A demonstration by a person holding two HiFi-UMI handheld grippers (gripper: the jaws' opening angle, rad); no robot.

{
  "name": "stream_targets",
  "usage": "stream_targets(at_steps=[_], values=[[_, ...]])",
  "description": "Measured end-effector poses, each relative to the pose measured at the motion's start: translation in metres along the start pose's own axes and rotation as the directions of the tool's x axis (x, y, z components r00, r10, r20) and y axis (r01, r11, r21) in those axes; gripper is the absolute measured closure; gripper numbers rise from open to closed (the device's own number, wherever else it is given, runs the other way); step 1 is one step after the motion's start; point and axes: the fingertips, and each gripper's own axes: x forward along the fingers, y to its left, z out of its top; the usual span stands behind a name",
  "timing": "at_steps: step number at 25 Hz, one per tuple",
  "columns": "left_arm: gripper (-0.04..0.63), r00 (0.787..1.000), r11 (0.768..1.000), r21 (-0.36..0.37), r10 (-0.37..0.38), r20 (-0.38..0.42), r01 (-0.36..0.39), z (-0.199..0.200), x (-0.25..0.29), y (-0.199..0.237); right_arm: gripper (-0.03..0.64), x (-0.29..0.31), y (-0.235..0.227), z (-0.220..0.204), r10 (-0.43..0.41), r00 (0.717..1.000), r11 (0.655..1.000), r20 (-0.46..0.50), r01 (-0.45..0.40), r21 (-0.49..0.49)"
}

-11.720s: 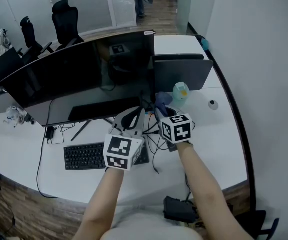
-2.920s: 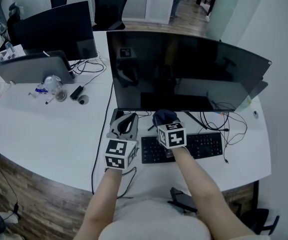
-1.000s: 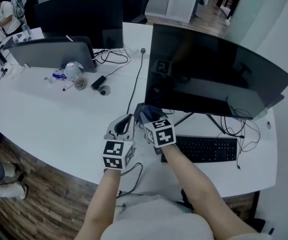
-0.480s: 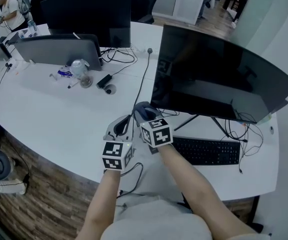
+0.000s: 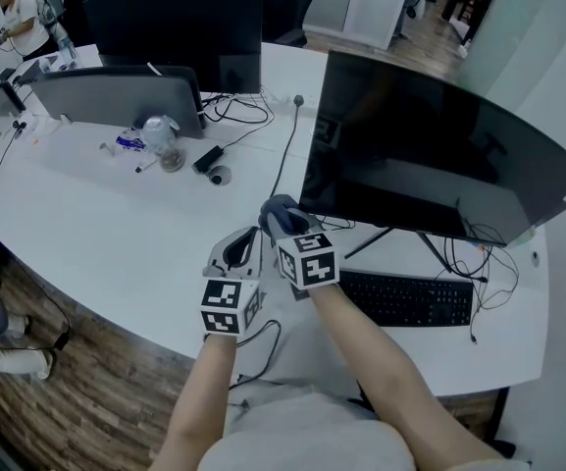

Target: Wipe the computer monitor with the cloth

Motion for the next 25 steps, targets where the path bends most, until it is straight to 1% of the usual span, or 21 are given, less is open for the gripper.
stream_targets(at_steps=[11, 19, 25], values=[[0.589, 1.0, 1.0, 0.004, 0.008, 0.009, -0.008, 0.005, -0.001, 0.0, 0.548, -0.004, -0.018, 0.021, -0.023, 0.999, 1.0, 0.027, 0.023, -0.005], [0.589, 1.0, 1.0, 0.019, 0.003, 0.025, -0.003, 0.016, -0.001, -0.005, 0.548, -0.013, -0.022, 0.032, -0.032, 0.999, 0.999, 0.032, 0.033, -0.028], [0.589, 0.999, 1.0, 0.03, -0.001, 0.036, 0.0, 0.023, -0.004, -0.011, 0.548, -0.021, -0.023, 0.043, -0.038, 0.998, 0.998, 0.054, 0.04, -0.038]])
